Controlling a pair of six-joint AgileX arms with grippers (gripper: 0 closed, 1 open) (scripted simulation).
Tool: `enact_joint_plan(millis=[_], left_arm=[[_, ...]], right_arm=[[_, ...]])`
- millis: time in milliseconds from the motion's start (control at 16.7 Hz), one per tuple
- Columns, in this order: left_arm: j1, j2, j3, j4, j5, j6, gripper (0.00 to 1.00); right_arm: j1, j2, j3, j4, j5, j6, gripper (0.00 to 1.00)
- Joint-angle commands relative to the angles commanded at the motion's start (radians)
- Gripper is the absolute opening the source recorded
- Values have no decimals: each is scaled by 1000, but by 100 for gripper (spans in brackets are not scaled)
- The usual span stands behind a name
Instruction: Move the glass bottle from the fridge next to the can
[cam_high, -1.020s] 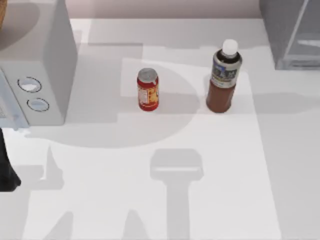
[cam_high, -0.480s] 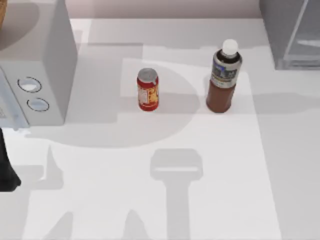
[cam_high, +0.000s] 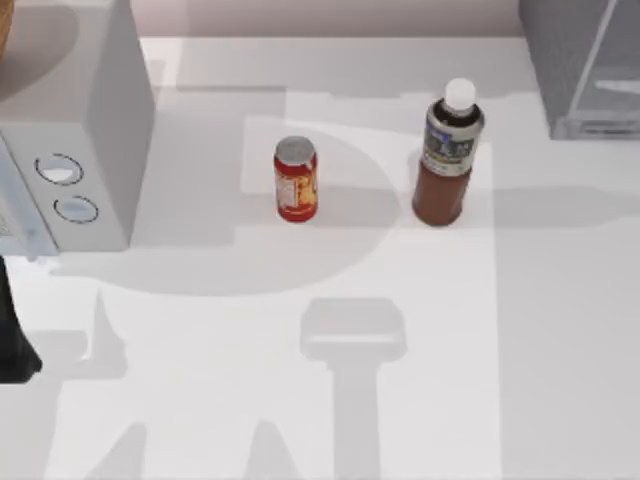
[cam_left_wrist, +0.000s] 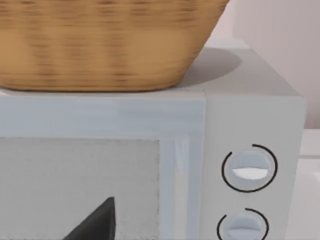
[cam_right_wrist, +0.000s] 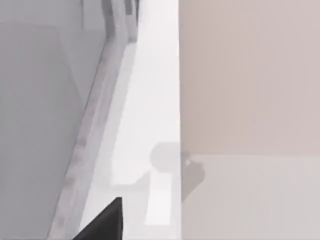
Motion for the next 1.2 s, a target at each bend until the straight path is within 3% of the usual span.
enact_joint_plan(millis=[180, 660, 900, 1200], left_arm=[[0, 0, 0, 0, 0, 0, 100], [0, 0, 0, 0, 0, 0, 100], [0, 0, 0, 0, 0, 0, 100], [0, 0, 0, 0, 0, 0, 100]], right_arm=[[64, -2, -3, 83, 12, 85, 100], [91, -16, -21, 110, 42, 118, 100], [278, -50, -79, 184, 187, 250, 100], [655, -126, -193, 318, 460, 486, 100]])
